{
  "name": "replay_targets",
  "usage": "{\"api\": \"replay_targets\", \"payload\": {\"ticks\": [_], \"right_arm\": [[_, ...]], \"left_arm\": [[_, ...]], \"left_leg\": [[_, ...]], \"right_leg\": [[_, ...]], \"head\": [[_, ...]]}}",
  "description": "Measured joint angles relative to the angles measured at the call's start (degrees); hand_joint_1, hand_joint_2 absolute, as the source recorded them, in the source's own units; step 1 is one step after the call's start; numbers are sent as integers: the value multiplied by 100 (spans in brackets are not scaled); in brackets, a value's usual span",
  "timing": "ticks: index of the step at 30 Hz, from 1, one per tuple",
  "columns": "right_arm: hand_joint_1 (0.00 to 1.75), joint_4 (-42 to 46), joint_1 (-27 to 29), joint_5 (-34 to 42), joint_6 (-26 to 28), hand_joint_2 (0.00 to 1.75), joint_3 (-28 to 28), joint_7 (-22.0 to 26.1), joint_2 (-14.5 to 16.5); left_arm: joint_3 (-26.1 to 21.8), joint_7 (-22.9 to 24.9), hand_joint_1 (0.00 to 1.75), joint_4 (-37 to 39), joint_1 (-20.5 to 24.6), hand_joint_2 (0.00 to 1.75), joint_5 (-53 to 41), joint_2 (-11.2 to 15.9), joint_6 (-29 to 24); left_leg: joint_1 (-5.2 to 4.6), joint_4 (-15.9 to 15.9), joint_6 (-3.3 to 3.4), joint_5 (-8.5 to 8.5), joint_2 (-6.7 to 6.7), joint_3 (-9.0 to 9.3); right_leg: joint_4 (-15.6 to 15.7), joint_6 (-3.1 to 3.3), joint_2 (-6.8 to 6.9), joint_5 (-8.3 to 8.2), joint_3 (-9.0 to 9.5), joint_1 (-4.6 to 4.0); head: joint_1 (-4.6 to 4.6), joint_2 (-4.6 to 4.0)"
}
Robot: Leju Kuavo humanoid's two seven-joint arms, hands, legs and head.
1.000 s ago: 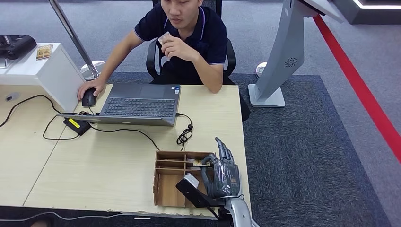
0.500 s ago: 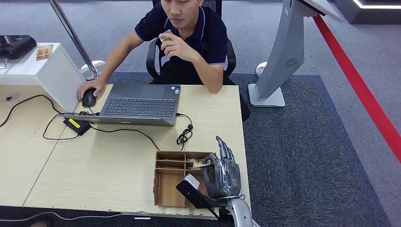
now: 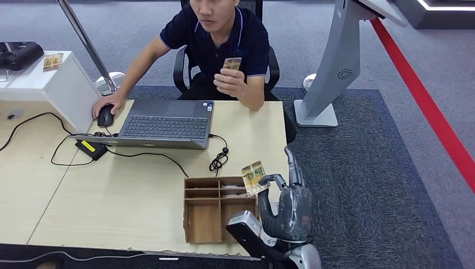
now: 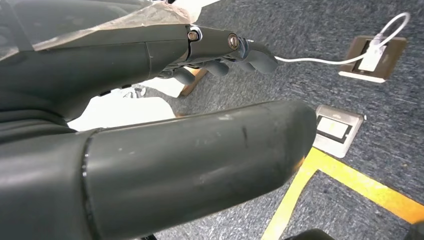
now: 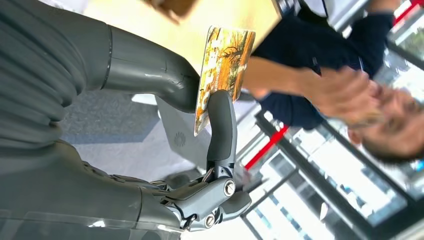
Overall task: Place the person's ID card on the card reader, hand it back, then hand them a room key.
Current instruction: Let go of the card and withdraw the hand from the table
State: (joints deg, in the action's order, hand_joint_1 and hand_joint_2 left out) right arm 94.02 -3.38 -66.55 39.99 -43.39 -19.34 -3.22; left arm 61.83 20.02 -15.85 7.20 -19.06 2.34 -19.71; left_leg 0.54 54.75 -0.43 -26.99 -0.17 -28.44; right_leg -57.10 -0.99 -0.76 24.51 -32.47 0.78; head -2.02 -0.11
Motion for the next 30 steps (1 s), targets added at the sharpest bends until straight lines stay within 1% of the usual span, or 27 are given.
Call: {"api": "replay_targets", "payload": {"ticks": [8, 12, 15, 19, 24, 30], "right_arm": [[175, 1312, 409, -126, 5, 175, 620, 50, -209], [175, 1795, 575, 4, 5, 175, 943, 347, -220], [175, 2002, 635, 145, 3, 175, 1136, 526, -193], [175, 2078, 640, 337, -1, 175, 1287, 895, -99], [175, 1987, 589, 432, -11, 175, 1327, 1303, 99], [175, 1595, 351, 425, -18, 175, 1298, 1388, 335]], "left_arm": [[-120, -7, 0, 5, -16, 0, 121, 17, -21], [-149, -7, 0, 5, -18, 0, 145, 20, -28], [-178, -7, 0, 5, -17, 0, 148, 20, -29], [-207, -7, 0, 5, -15, 0, 140, 20, -29], [-214, -5, 0, 5, -10, 0, 107, 18, -27], [-214, -6, 0, 5, -4, 0, 29, 14, -20]], "left_leg": [[-1, 3, 0, 0, 0, 0], [0, 3, 0, 0, 0, -1], [0, 3, 0, 0, 0, -2], [0, 2, 0, 0, 0, -2], [1, 2, 0, 1, 0, -2], [1, 2, 0, 1, 0, -2]], "right_leg": [[1, -1, 0, -1, 2, 1], [1, -1, 0, -1, 2, 1], [1, -1, 0, -1, 3, 1], [1, -1, 0, -1, 6, 0], [0, 0, 0, -1, 8, 0], [0, -1, 0, -1, 9, 0]], "head": [[-1, 0], [0, 0], [0, 0], [-1, 0], [0, 0], [-1, 0]]}}
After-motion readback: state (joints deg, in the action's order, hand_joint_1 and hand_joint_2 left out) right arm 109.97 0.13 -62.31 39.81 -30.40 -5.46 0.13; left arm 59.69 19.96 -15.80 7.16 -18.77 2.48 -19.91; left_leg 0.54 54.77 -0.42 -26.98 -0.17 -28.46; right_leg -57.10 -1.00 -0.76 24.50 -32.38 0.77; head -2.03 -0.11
